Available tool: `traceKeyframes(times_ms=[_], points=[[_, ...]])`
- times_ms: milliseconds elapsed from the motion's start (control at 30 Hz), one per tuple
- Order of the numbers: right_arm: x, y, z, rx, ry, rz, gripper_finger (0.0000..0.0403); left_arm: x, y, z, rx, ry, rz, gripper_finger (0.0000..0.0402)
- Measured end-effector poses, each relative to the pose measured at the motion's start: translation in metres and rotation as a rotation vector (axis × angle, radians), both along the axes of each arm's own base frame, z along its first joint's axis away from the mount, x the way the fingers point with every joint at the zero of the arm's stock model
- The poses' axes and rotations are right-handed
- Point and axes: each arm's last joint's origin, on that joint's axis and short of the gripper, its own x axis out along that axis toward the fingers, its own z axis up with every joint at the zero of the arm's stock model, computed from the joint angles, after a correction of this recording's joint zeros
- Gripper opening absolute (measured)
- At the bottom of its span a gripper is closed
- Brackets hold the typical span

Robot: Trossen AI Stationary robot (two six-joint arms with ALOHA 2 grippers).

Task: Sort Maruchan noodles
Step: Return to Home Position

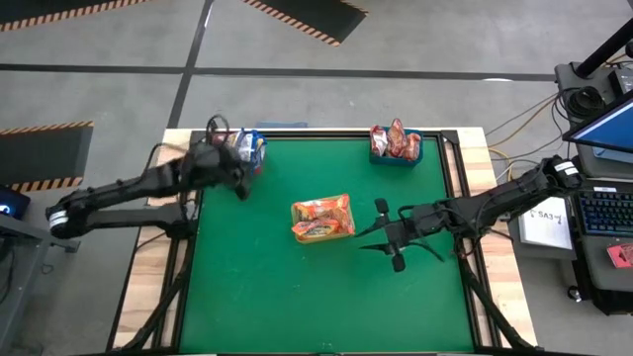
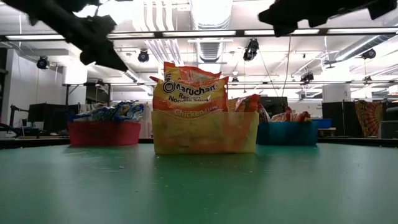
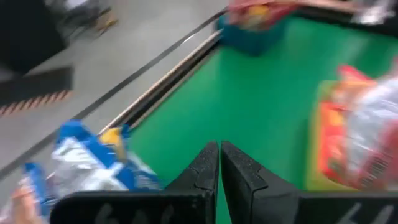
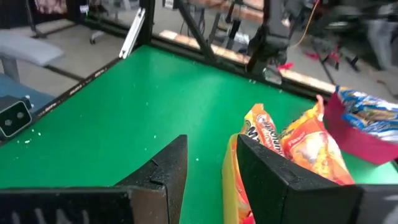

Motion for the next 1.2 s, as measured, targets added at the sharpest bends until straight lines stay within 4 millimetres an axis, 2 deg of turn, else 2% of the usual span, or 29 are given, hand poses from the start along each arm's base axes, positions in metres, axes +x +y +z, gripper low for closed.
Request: traceKeyframes(times_ms=[100, 233, 467, 667, 800, 1033, 1200], points=[[-0.016, -0.007, -0.005, 0.016, -0.046, -0.013, 0.0124, -0.011, -0.017, -0.011, 0.032, -0.062, -0.084, 0.0], [-0.039, -0.017, -0.01, 0.052, -0.132, -0.031, 0.0115, -0.024, -0.029, -0.029, 0.045, -0.174, -0.18, 0.0], [-0.078, -0.028, -0.018, 0.102, -0.288, -0.038, 0.0101, -0.039, -0.038, -0.046, 0.089, -0.375, -0.319, 0.0], [-0.103, -0.034, -0.025, 0.122, -0.405, -0.035, 0.0091, -0.049, -0.044, -0.054, 0.109, -0.446, -0.424, 0.0], [-0.122, -0.038, -0.025, 0.144, -0.517, -0.033, 0.0091, -0.053, -0.046, -0.066, 0.115, -0.466, -0.473, 0.0], [-0.14, -0.044, -0.03, 0.105, -0.622, -0.099, 0.0088, -0.056, -0.048, -0.091, 0.119, -0.482, -0.495, 0.0], [-0.147, -0.048, -0.033, 0.087, -0.612, -0.144, 0.0087, -0.054, -0.048, -0.091, 0.111, -0.499, -0.522, 0.0]])
